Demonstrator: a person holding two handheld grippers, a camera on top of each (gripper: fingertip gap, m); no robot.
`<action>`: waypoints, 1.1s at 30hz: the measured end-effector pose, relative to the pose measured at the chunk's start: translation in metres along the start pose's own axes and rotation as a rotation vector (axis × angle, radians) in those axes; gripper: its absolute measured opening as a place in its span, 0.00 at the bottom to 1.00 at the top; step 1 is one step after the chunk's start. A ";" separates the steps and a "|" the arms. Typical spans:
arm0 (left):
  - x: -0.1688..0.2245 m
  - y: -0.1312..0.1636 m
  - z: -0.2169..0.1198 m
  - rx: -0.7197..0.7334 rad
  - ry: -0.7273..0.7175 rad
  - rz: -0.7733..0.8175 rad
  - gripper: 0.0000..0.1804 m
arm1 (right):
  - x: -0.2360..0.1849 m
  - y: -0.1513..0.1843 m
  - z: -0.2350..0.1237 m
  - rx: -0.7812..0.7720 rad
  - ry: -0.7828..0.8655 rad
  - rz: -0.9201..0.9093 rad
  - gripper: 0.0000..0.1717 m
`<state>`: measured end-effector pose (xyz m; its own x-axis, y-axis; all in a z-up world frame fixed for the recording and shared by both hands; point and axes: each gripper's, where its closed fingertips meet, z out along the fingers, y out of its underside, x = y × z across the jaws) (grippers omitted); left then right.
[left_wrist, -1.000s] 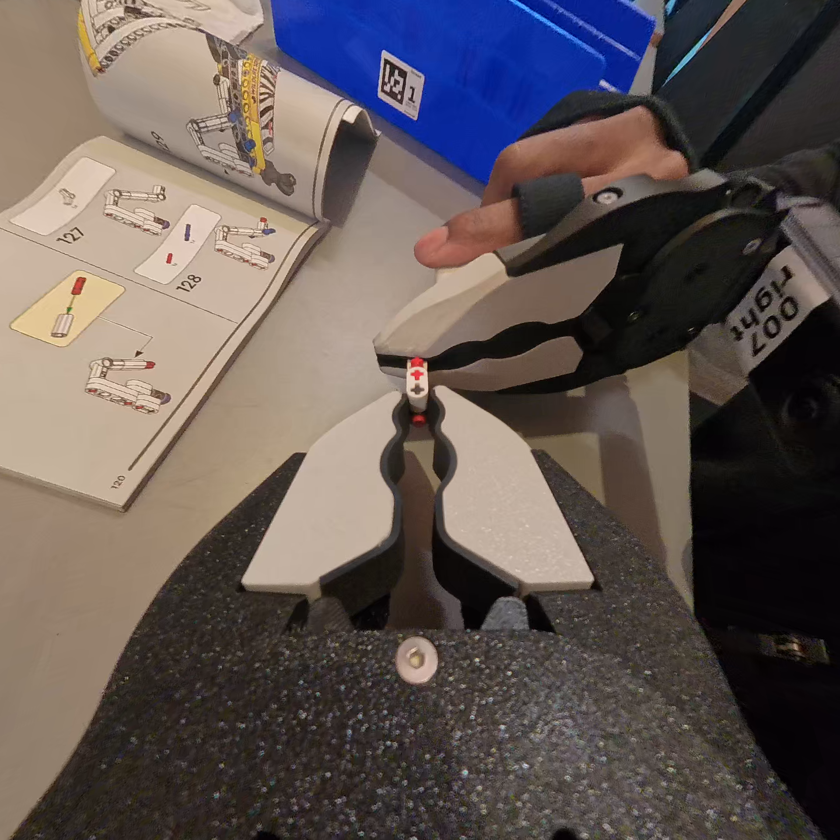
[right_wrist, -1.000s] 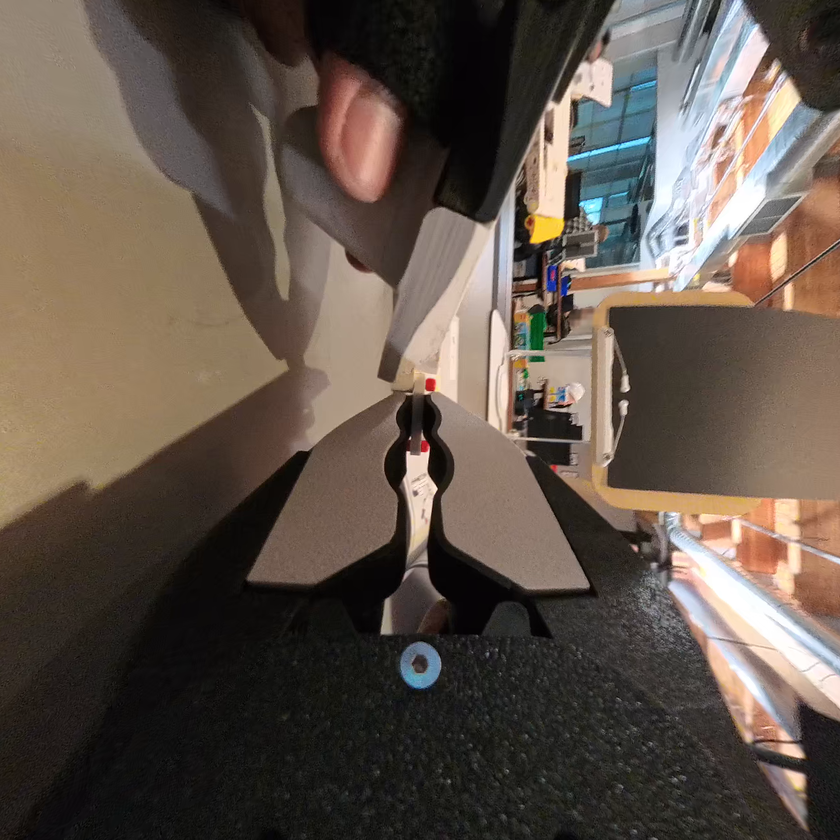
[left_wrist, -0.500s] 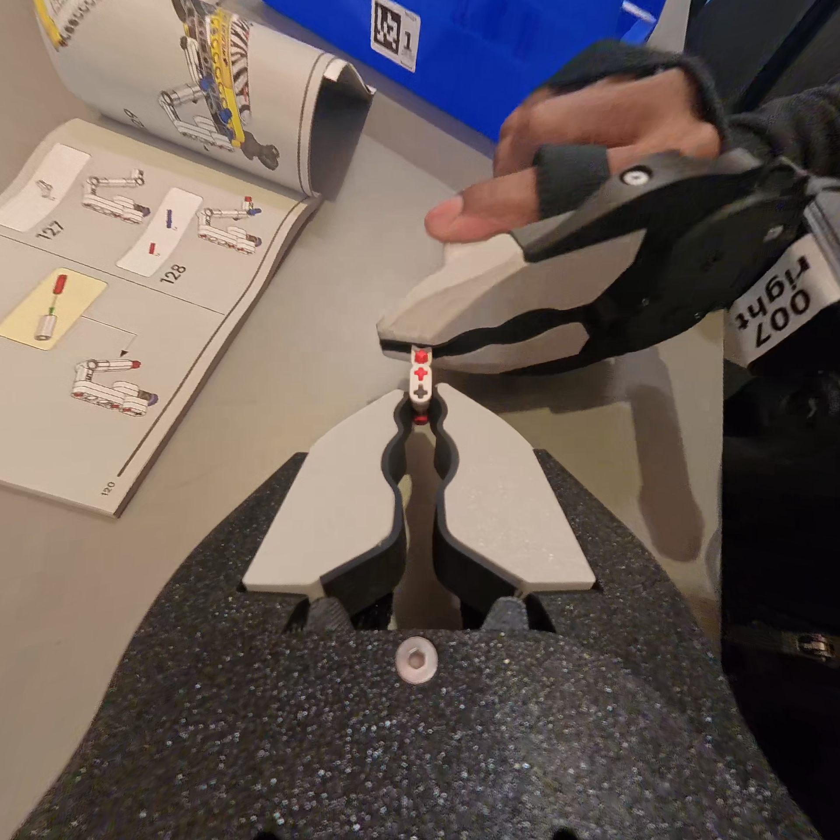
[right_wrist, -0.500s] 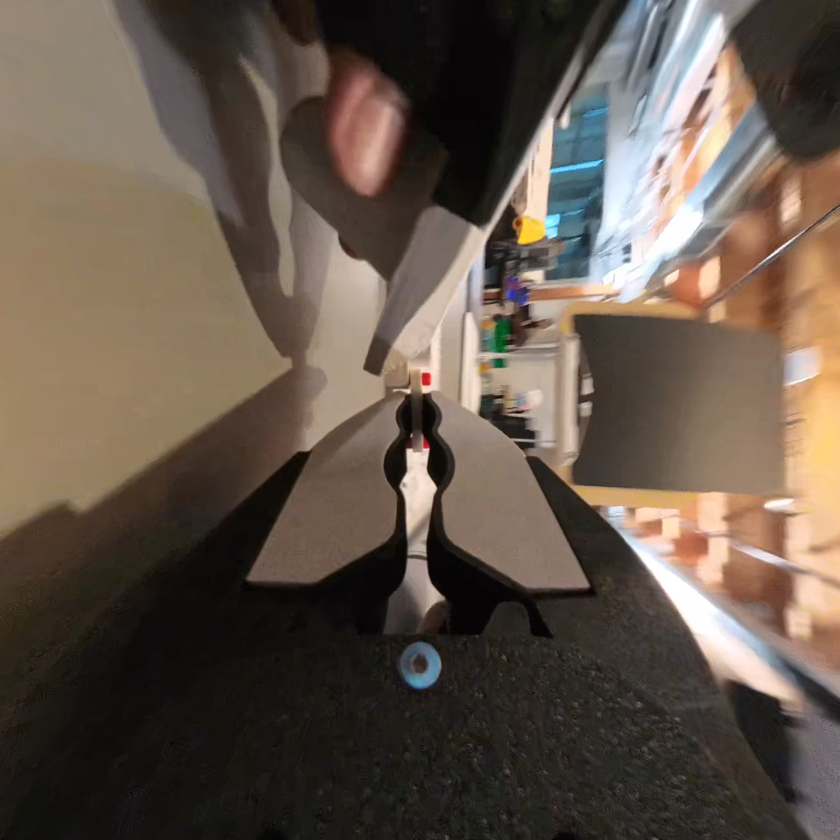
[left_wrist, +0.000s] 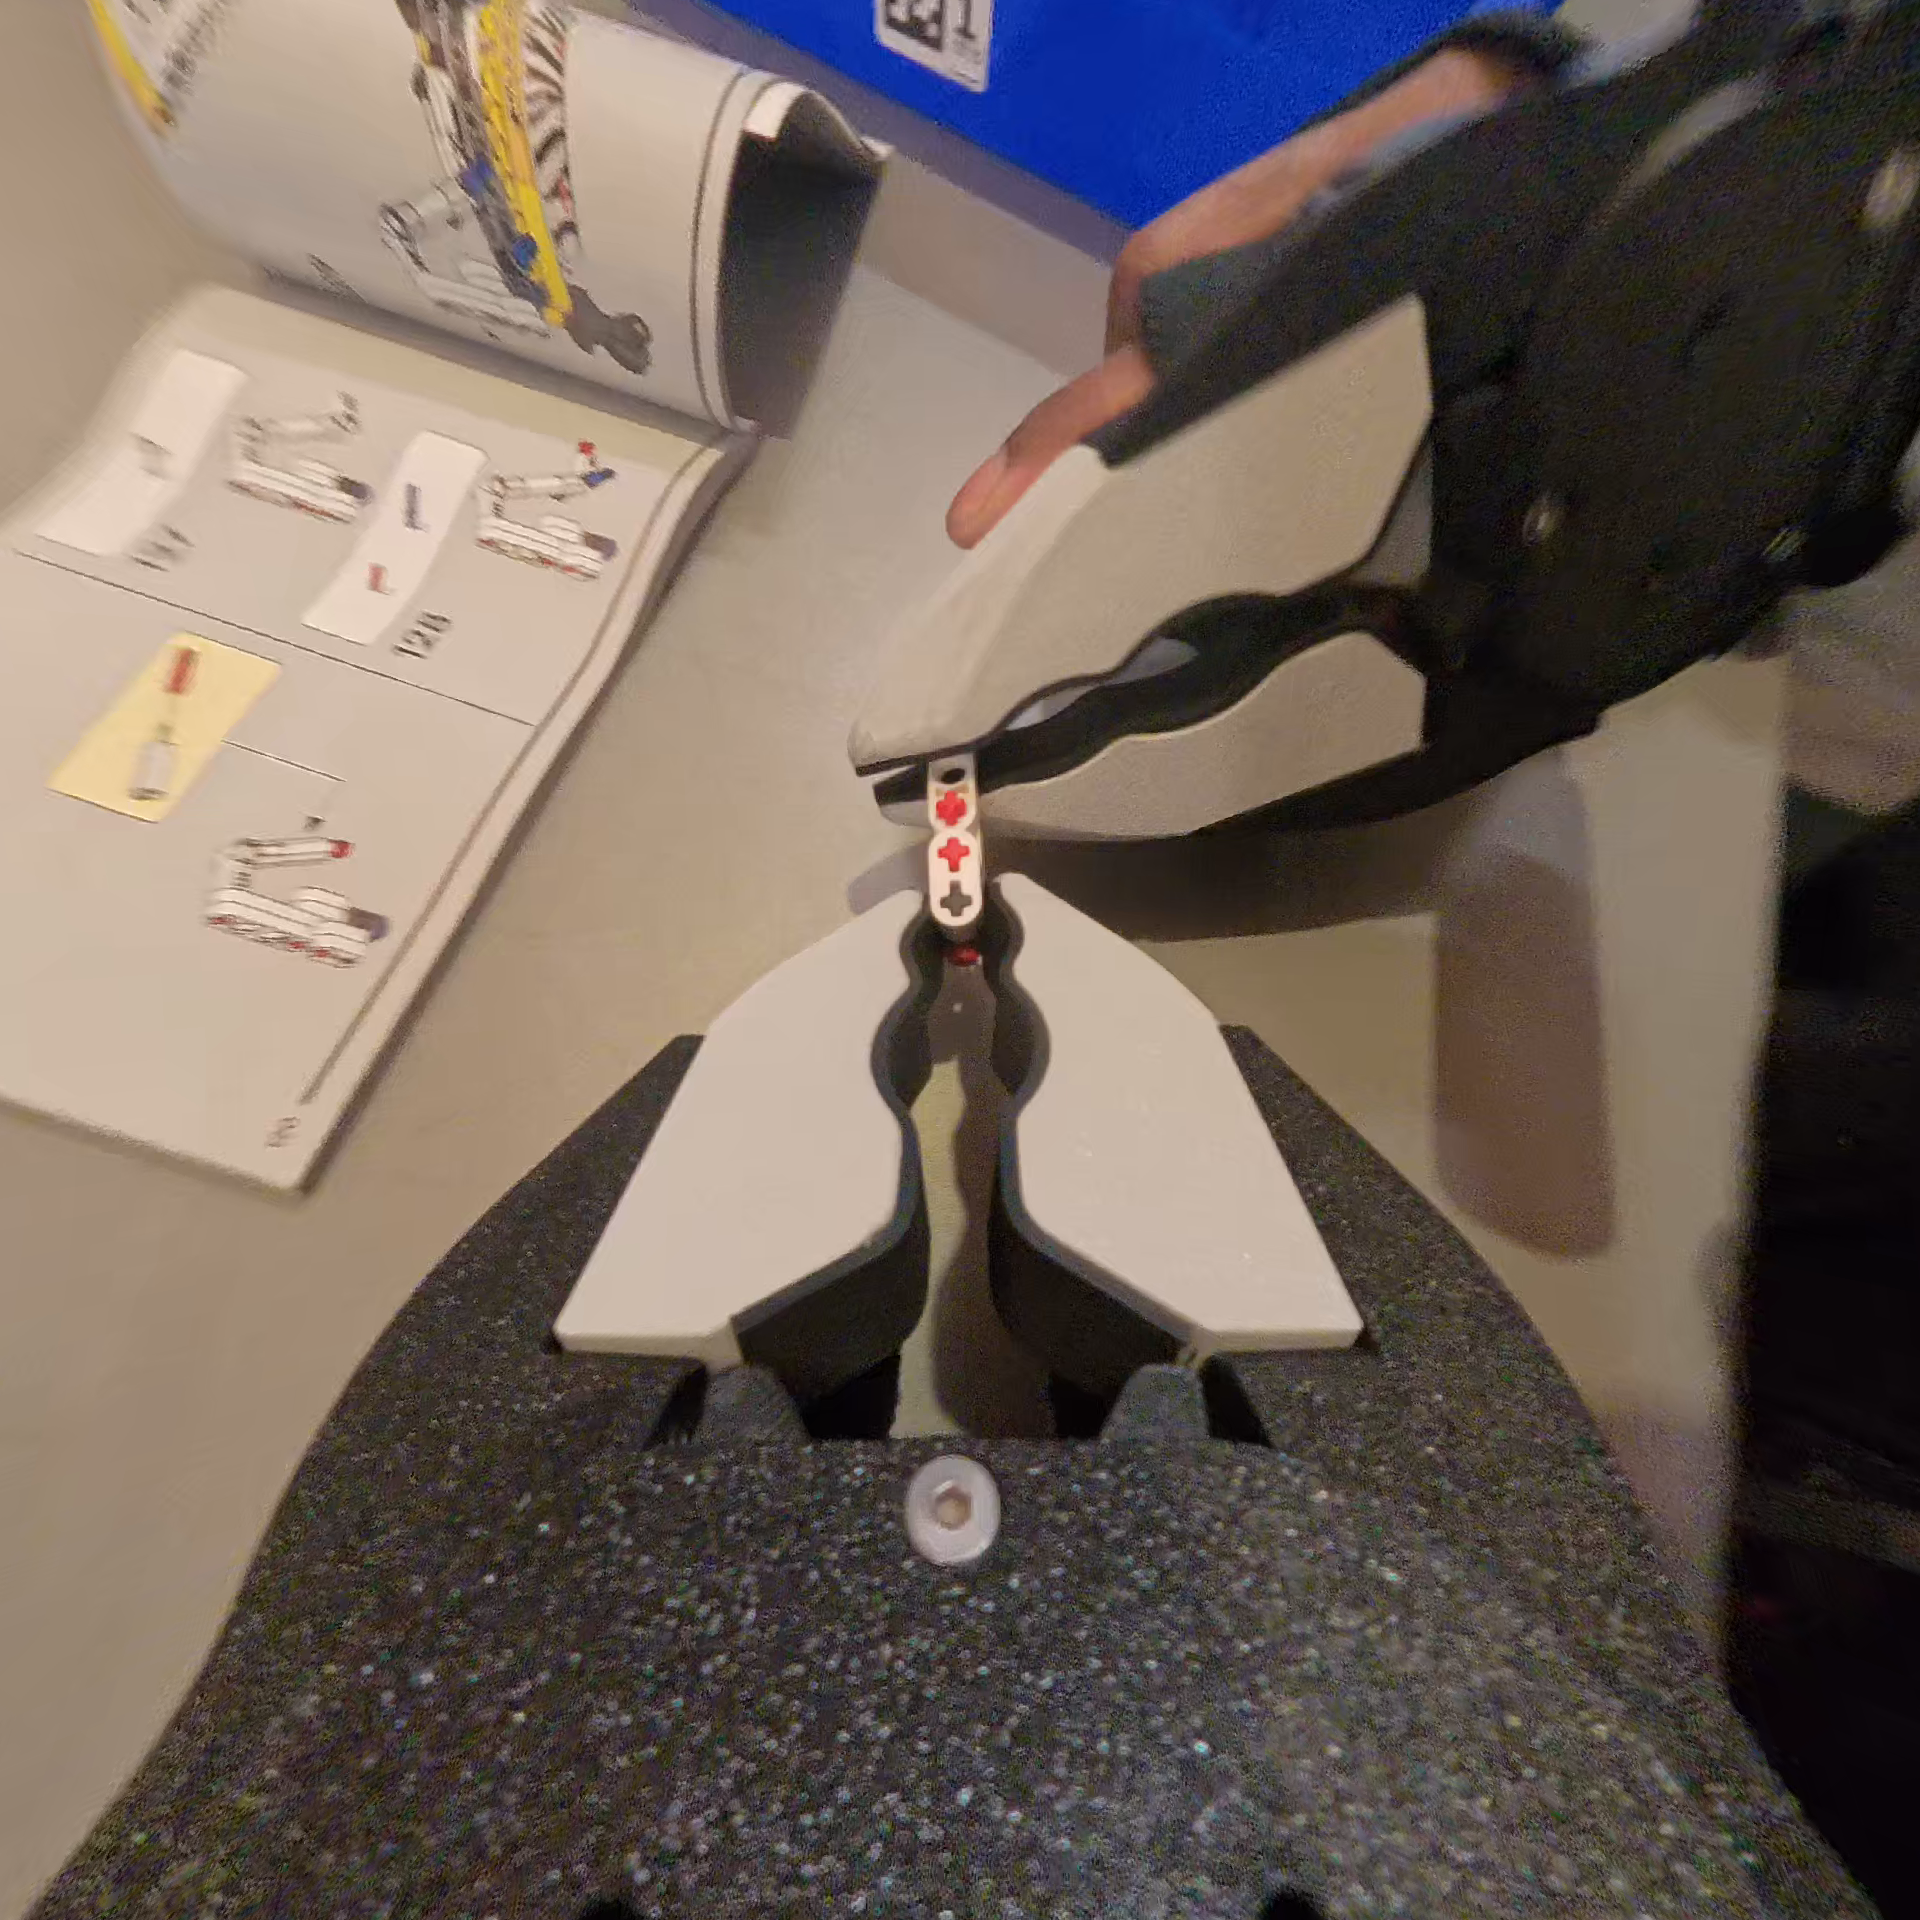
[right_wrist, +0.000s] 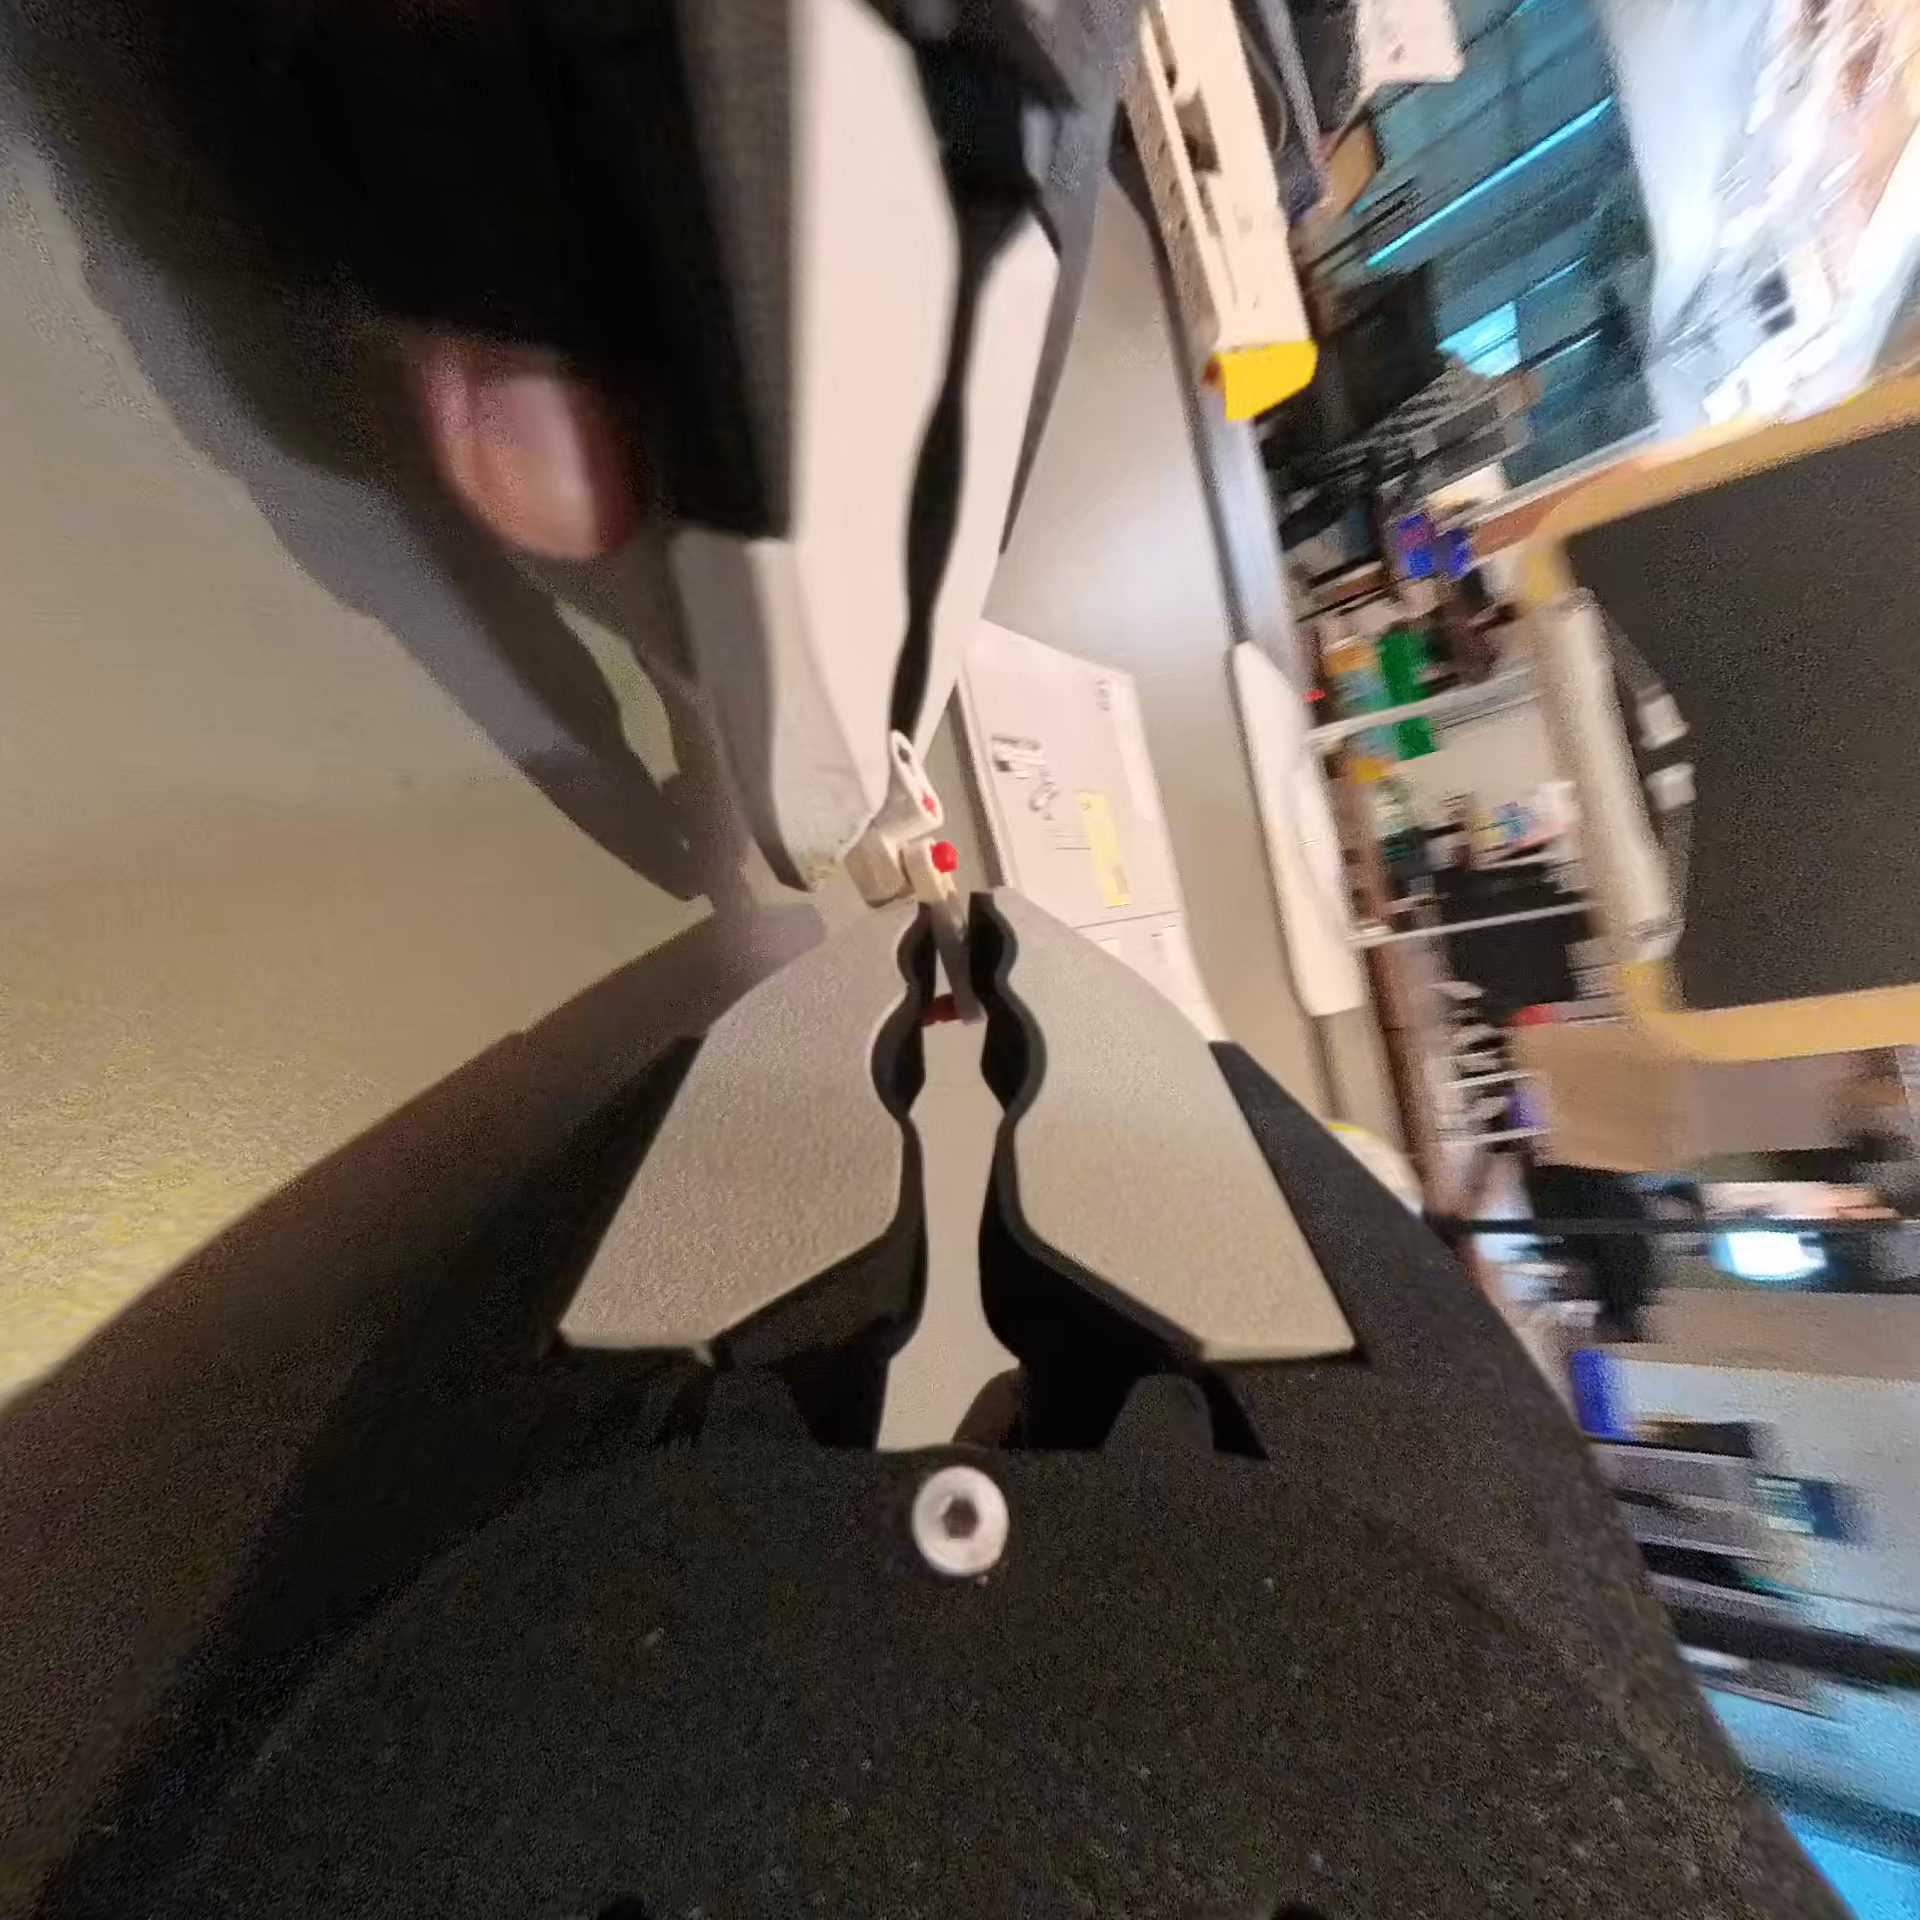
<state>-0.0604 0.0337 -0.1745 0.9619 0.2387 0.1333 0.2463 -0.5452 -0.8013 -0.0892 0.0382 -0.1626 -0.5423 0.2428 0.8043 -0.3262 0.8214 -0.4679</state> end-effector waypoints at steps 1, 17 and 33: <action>0.002 -0.001 -0.001 0.008 0.053 -0.038 0.05 | 0.002 -0.001 -0.001 0.002 0.021 -0.027 0.03; 0.003 0.005 0.001 -0.040 0.102 -0.084 0.05 | 0.000 0.000 0.000 -0.006 -0.013 -0.029 0.04; -0.016 -0.015 -0.013 0.153 0.032 -0.188 0.12 | 0.025 0.007 0.002 -0.006 -0.139 0.633 0.02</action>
<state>-0.0774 0.0273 -0.1571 0.9049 0.2972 0.3047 0.4026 -0.3654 -0.8393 -0.1069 0.0488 -0.1463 -0.7232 0.6129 0.3182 0.0941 0.5440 -0.8338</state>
